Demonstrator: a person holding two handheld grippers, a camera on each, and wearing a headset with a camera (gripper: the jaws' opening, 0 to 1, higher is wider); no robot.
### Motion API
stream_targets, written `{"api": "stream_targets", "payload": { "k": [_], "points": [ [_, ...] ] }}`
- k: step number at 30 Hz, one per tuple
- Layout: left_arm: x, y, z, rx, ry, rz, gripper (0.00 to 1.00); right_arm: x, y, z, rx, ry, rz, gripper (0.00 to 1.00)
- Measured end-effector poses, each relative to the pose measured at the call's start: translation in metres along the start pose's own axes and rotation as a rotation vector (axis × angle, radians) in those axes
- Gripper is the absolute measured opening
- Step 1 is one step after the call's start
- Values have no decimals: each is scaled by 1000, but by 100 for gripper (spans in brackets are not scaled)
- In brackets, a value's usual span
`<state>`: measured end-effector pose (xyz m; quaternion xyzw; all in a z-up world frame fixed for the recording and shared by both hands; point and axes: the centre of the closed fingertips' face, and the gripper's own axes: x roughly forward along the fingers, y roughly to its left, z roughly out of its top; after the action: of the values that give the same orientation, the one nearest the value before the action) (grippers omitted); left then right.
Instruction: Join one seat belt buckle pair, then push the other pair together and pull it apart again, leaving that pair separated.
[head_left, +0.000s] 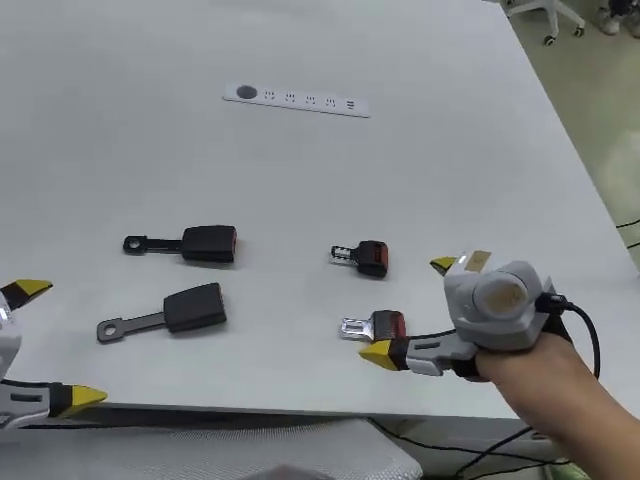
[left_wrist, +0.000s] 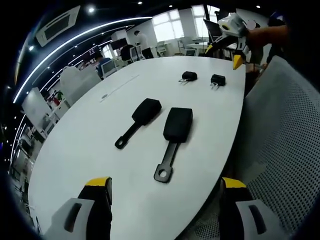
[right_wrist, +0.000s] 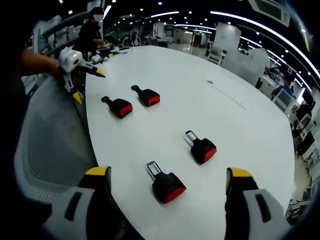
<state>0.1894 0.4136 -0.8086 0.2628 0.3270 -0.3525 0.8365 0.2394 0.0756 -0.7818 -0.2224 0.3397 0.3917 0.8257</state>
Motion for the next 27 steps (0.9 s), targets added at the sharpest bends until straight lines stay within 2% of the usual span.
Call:
{"api": "stream_targets", "payload": {
  "k": [4,15,17,21,27],
  "points": [
    [-2,5,2,-21,-15,19,91,5,8,-2,-30,24,22,97],
    [-3,8,1,-16,-12,34,91,10,12,6,-46,9,24,95],
    [-4,9,6,-5,-28,40,92,11,13,6,-42,1,24,95],
    [-4,9,5,-2,-21,36,92,13,17,-1,-49,11,32,95],
    [-5,10,8,-15,-30,45,92,11,15,-9,-52,24,27,95]
  ]
}}
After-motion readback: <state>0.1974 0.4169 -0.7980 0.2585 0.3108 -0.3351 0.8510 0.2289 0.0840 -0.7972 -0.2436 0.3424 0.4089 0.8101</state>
